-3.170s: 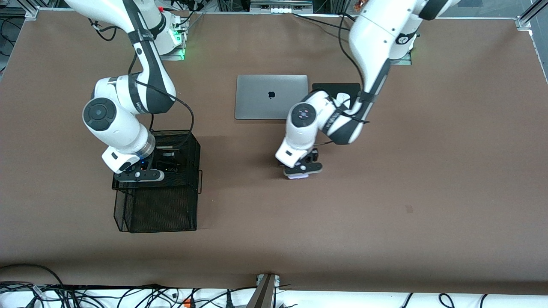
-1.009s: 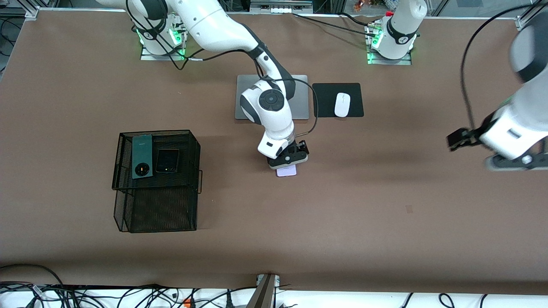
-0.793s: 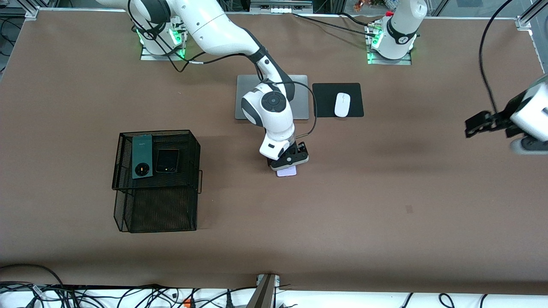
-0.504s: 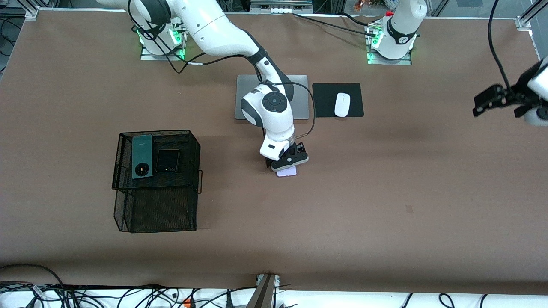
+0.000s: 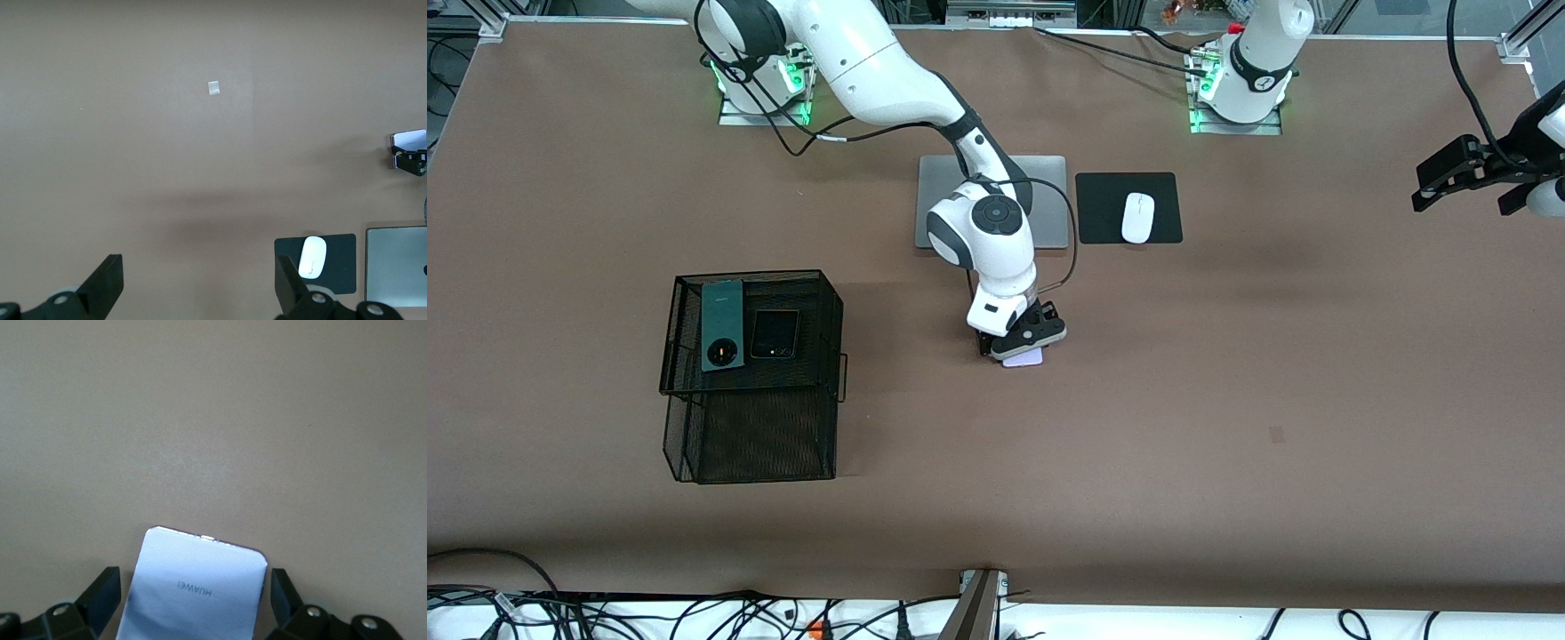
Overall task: Place phones with both arms
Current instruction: 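Carry the white phone into the basket and open the right gripper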
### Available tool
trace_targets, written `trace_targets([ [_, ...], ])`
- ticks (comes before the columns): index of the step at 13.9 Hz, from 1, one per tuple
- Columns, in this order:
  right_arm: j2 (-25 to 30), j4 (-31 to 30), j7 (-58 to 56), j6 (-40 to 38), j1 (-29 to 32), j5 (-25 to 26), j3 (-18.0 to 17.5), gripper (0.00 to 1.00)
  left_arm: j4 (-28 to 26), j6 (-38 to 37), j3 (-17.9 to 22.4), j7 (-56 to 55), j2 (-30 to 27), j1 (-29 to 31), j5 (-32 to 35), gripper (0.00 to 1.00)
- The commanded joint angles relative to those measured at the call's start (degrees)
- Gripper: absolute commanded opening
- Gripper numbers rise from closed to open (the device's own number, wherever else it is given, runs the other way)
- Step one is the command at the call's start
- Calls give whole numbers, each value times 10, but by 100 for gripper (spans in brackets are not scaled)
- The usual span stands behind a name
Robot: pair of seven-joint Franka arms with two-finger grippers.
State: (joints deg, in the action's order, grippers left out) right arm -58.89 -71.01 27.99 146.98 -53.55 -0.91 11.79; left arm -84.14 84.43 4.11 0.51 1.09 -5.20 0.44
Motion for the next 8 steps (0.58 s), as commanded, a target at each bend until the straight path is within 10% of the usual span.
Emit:
trace_targets([
  [1, -13, 13, -4, 4, 2, 10, 1, 99, -10, -6, -4, 7, -14, 4, -12, 100],
  [6, -21, 13, 1, 20, 0, 10, 1, 99, -13, -7, -4, 2, -9, 4, -12, 100],
  [8, -21, 12, -2, 20, 1, 10, 1, 84, -11, -7, -4, 3, -9, 5, -12, 100],
])
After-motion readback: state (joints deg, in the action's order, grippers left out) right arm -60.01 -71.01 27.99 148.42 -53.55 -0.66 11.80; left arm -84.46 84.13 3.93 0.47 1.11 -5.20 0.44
